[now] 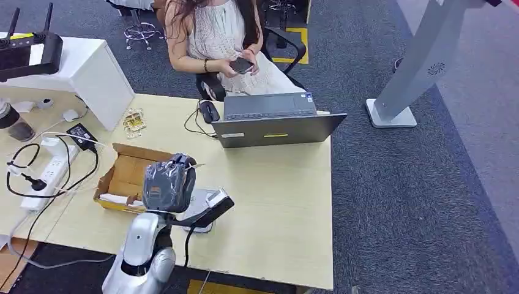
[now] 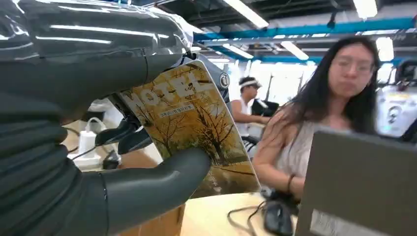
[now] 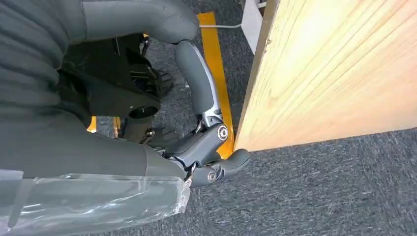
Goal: Pass the card to the sensor for recognition and then transmit it.
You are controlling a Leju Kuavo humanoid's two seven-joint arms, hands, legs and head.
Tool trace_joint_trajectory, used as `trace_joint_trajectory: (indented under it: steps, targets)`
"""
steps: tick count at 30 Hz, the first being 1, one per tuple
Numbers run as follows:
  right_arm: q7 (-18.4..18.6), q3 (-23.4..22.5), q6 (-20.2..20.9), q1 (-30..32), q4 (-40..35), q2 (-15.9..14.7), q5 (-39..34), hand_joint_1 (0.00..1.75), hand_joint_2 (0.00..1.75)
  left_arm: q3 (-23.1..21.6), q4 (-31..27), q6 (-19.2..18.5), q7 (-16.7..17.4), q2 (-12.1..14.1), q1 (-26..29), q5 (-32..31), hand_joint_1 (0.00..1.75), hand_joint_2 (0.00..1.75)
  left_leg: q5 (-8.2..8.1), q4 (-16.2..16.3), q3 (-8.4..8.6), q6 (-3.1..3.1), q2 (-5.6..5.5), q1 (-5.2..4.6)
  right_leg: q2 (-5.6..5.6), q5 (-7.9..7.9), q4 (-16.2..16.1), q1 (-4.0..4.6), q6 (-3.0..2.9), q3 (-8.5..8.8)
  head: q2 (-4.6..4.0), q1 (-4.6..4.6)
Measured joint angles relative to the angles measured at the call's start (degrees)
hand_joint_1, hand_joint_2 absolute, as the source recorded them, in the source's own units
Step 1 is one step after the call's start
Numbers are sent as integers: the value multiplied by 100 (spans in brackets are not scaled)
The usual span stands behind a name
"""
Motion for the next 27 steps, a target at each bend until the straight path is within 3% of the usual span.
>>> trace_joint_trajectory:
  steps: [3, 9, 27]
  targets:
    - [39, 24, -13, 0, 2, 0, -54, 0, 175, -77, 221, -116, 370, -72, -1, -199, 175, 175, 0, 0, -1, 0, 0, 0, 0, 0, 0, 0, 0, 0, 0, 2]
    - [107, 94, -89, 7, 9, 0, -127, 0, 175, -81, 586, -215, 765, -217, 7, -412, 175, 175, 0, 0, -2, 0, 0, 0, 0, 0, 0, 0, 0, -1, 0, 0]
    - [168, 164, -105, 9, 13, 0, -177, 0, 175, -77, 1106, -368, 932, -293, 6, -466, 175, 175, 0, 0, -2, 0, -1, 0, -1, 0, 0, 0, 0, 0, 0, 0]
